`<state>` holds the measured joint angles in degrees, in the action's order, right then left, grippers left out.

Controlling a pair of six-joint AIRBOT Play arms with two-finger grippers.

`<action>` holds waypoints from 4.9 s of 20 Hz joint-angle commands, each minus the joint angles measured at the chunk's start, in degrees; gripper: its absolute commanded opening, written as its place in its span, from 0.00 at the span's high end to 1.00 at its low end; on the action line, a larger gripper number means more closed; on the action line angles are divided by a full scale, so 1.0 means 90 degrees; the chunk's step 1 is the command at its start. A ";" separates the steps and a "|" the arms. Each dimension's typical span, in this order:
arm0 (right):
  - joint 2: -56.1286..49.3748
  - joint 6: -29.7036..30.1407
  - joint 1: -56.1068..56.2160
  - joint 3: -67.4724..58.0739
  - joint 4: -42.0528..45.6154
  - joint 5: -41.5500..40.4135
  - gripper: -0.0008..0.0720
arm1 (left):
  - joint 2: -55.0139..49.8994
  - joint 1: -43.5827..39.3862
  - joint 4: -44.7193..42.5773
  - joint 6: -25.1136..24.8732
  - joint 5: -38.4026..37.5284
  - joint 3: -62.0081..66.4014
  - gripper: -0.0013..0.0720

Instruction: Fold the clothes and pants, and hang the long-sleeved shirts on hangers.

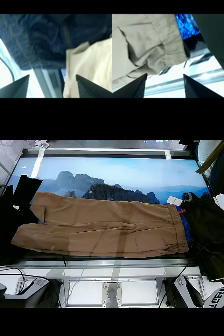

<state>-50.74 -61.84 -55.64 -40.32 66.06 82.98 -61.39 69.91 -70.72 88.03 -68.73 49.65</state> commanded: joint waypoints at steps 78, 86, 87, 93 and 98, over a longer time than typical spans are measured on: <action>-0.0488 -0.0515 0.0369 -0.0243 -0.1751 -0.0534 0.94 | 0.0350 -0.1297 0.2084 -0.2472 0.1324 -0.0311 0.98; -0.1790 -0.2108 0.2837 -0.1579 -0.1945 -0.3223 0.94 | -0.1061 -0.4583 -0.0090 0.0240 0.3422 0.1775 0.98; -0.2076 -0.2208 0.2982 -0.1758 -0.1957 -0.3546 0.94 | -0.1452 -0.4809 -0.0410 0.0505 0.3531 0.2079 0.98; -0.3755 -0.2766 0.3407 -0.2477 -0.2011 -0.4403 0.94 | -0.3723 -0.5506 -0.0957 0.1226 0.3786 0.3866 0.98; -0.4325 -0.2769 0.3631 -0.2557 -0.2144 -0.4845 0.94 | -0.4391 -0.5656 -0.0971 0.1222 0.4131 0.4204 0.97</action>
<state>-86.76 -85.91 -24.45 -62.59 47.24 42.85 -97.12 20.12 -78.37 97.80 -33.67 85.32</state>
